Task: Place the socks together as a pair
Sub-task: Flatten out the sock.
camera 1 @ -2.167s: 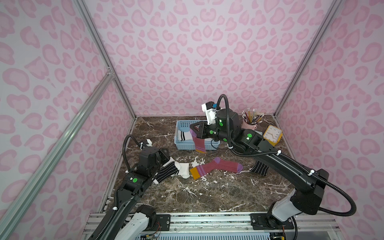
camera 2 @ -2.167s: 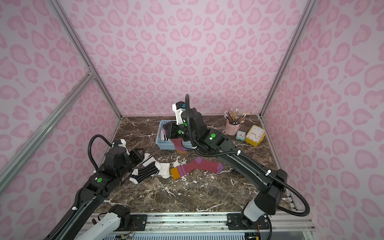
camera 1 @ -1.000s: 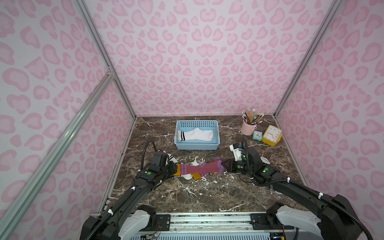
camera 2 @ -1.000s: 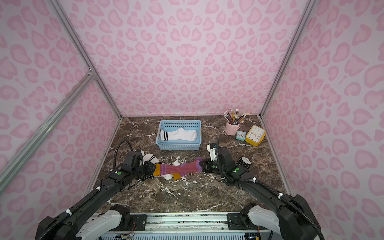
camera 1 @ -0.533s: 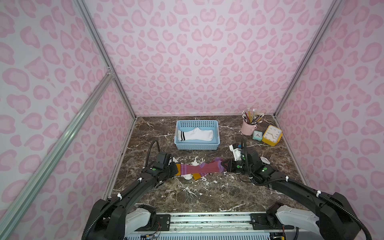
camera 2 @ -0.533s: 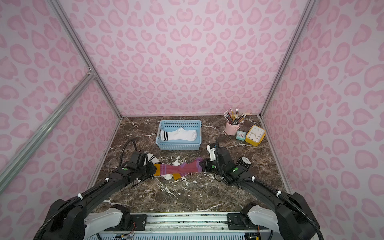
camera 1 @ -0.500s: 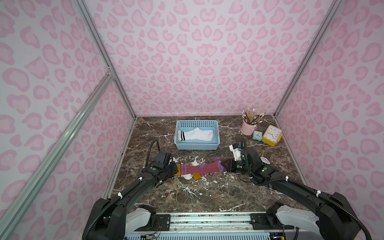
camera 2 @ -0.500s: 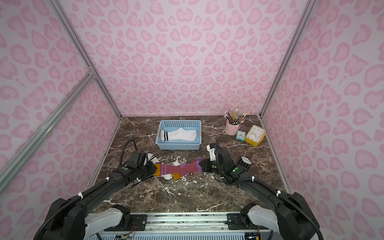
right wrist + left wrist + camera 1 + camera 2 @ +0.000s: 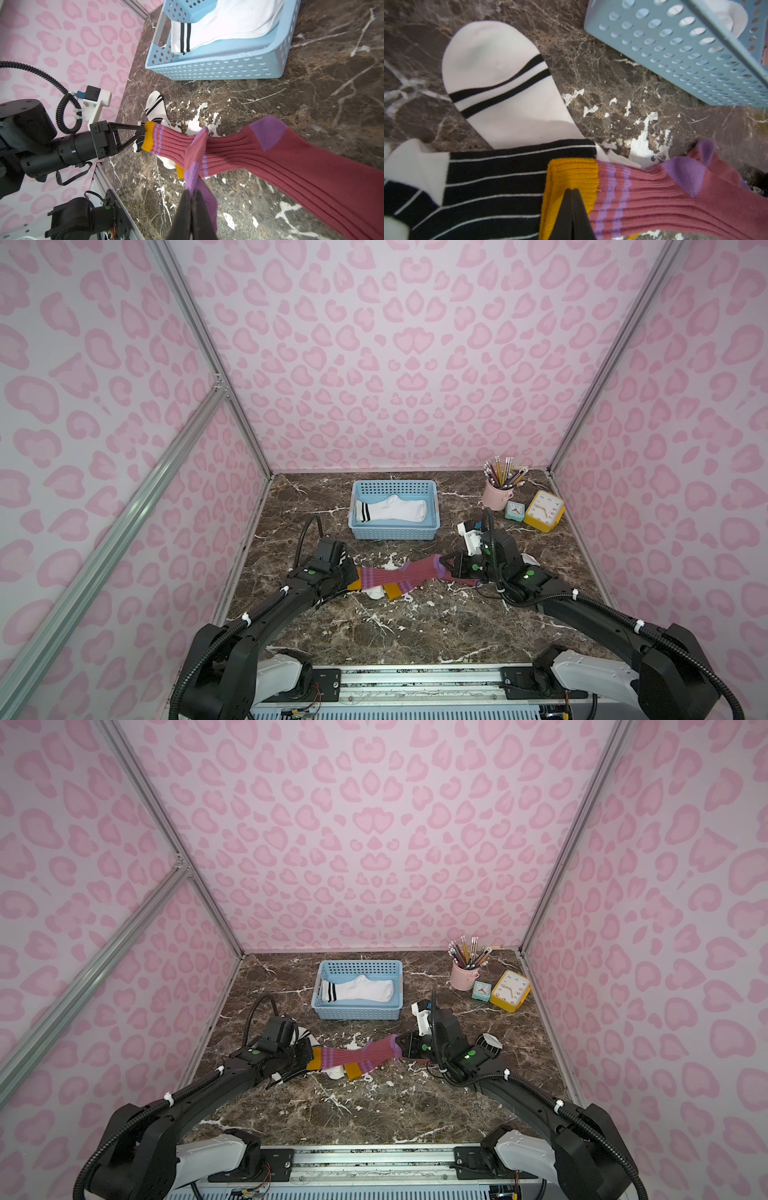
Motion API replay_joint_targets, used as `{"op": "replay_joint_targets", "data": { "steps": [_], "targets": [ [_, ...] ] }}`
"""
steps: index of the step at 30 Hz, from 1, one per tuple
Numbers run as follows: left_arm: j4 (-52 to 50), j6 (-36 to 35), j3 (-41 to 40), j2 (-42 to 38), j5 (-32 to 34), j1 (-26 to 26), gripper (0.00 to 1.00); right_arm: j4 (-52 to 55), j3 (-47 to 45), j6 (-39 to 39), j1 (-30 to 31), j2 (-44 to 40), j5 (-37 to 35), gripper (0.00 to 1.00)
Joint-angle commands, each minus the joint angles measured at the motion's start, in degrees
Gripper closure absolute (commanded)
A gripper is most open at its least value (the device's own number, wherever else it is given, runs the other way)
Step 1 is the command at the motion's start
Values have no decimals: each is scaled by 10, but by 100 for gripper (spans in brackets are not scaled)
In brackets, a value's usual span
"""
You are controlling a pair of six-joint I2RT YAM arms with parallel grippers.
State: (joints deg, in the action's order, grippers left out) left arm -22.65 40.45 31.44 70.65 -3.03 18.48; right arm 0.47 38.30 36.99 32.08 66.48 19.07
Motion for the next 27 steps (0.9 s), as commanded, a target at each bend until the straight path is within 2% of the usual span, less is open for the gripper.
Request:
{"op": "replay_joint_targets", "data": {
  "steps": [1, 4, 7, 12, 19, 27],
  "targets": [
    [1, -8, 11, -14, 19, 0, 97, -4, 19, -23, 0, 7, -10, 100],
    [-13, -6, 11, -26, 45, 1, 90, 6, 30, -31, 0, 13, -13, 100],
    [-5, -1, 6, -22, 41, 0, 72, 0, 29, -29, 0, 11, -14, 100],
    [17, 2, -5, -14, 25, 0, 66, -1, 24, -28, 0, 11, -20, 100],
    [36, 0, -22, 8, 16, 0, 66, -12, 19, -21, 0, 17, -19, 100],
    [44, 5, -22, -1, 5, 1, 76, -11, 22, -20, 1, 18, -18, 100]
  ]
}}
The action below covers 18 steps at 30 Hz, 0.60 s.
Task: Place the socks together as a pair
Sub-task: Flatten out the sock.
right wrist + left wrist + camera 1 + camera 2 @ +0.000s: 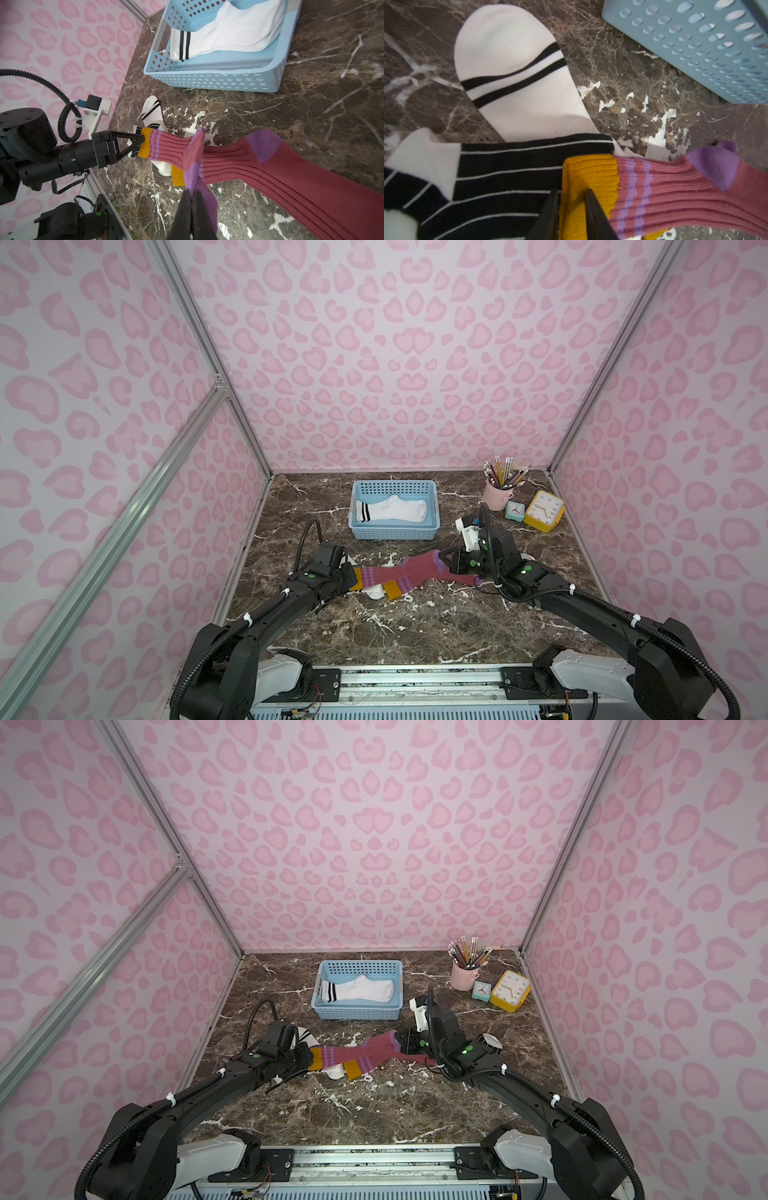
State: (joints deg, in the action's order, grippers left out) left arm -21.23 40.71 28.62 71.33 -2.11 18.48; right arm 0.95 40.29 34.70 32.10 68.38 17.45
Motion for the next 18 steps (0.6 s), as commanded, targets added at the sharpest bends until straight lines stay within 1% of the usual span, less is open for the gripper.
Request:
{"op": "replay_joint_targets", "data": {
  "steps": [1, 6, 12, 13, 16, 18],
  "targets": [
    [29, 2, 8, -12, -3, 0, 77, -16, 3, 3, 0, -2, -2, 100],
    [33, 3, 9, -13, -8, 0, 87, -16, -1, 5, 0, -9, -4, 100],
    [22, 1, 17, -33, -13, 1, 96, -12, 3, -2, 0, -21, -8, 100],
    [20, 0, 18, -37, -14, 0, 95, -11, 4, -3, 0, -22, -9, 100],
    [6, 0, 15, -44, 3, 0, 83, -11, 6, -4, 0, -20, -9, 100],
    [5, -2, 8, -43, 9, 1, 76, -15, 2, -2, 0, -19, -8, 100]
  ]
}}
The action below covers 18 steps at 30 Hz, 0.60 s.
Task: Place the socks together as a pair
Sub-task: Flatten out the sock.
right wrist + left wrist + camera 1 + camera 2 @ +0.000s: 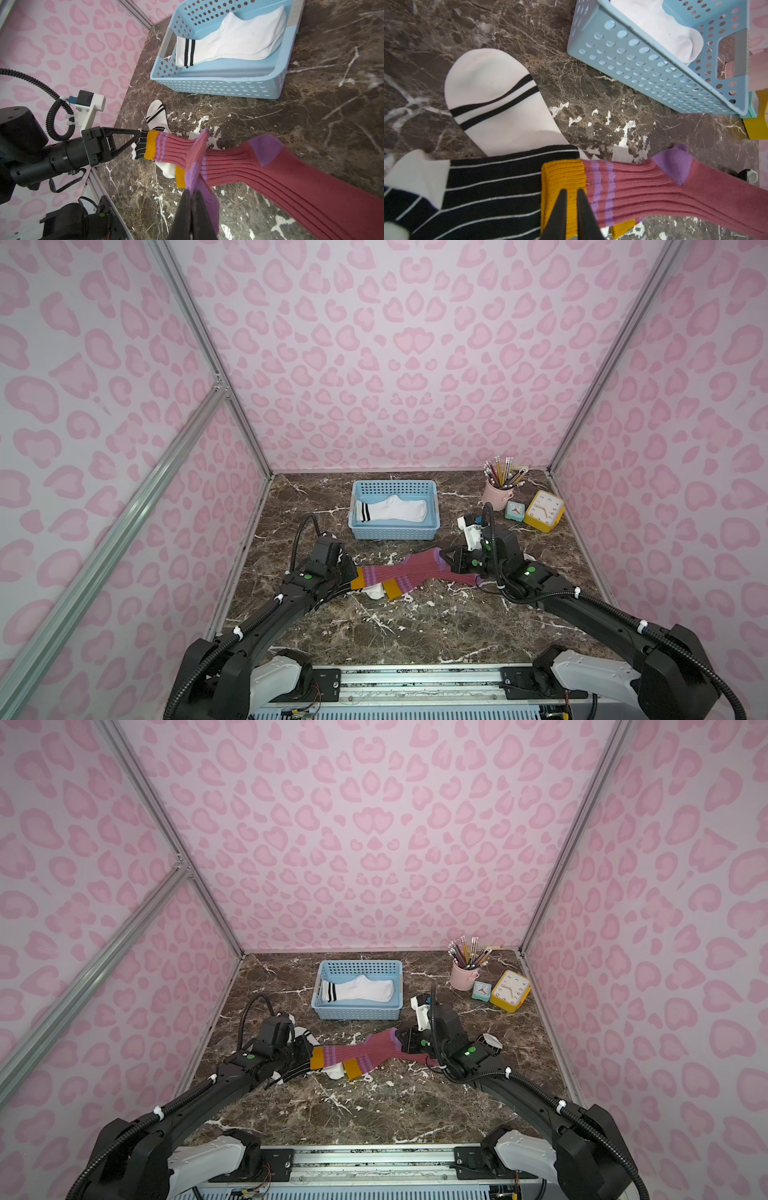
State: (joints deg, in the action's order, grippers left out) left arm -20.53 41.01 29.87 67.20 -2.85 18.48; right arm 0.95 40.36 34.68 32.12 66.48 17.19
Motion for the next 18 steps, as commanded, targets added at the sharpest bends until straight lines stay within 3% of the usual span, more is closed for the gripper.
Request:
{"op": "replay_joint_targets", "data": {
  "steps": [1, 7, 18],
  "targets": [
    [0, -5, -7, 1, 15, 0, 75, -17, 0, -1, 0, 0, -4, 100],
    [15, -3, -16, 17, 8, 1, 70, -18, -3, -1, 0, 4, -5, 100],
    [48, 6, -22, 34, -5, 2, 73, -22, -2, 3, 0, 9, -4, 100]
  ]
}}
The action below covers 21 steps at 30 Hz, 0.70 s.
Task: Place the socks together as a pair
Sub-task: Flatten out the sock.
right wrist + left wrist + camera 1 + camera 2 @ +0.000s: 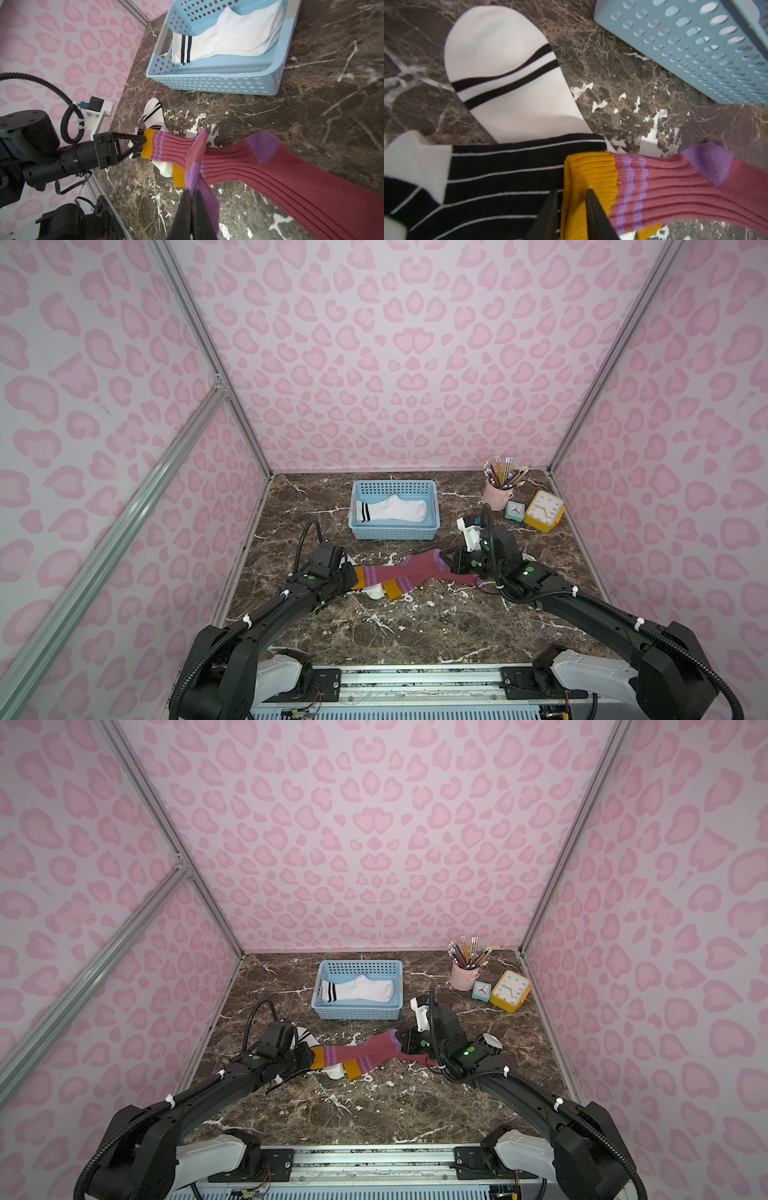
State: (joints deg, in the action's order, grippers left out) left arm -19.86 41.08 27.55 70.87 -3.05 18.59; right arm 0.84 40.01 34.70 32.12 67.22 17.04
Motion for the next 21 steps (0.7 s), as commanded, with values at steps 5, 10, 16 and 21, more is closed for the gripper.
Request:
{"op": "replay_joint_targets", "data": {
  "steps": [5, 10, 16, 21],
  "targets": [
    [44, 4, 11, 4, -6, 1, 77, -22, -2, 5, 0, 2, -3, 100],
    [44, 2, 14, 17, -3, 2, 77, -20, -4, 6, 1, -1, -3, 100],
    [41, 0, 11, 23, 4, 2, 71, -16, 0, 5, 1, -5, -5, 100],
    [54, 3, 6, 16, -13, 2, 84, -20, 0, 7, 1, -1, -5, 100]
  ]
}}
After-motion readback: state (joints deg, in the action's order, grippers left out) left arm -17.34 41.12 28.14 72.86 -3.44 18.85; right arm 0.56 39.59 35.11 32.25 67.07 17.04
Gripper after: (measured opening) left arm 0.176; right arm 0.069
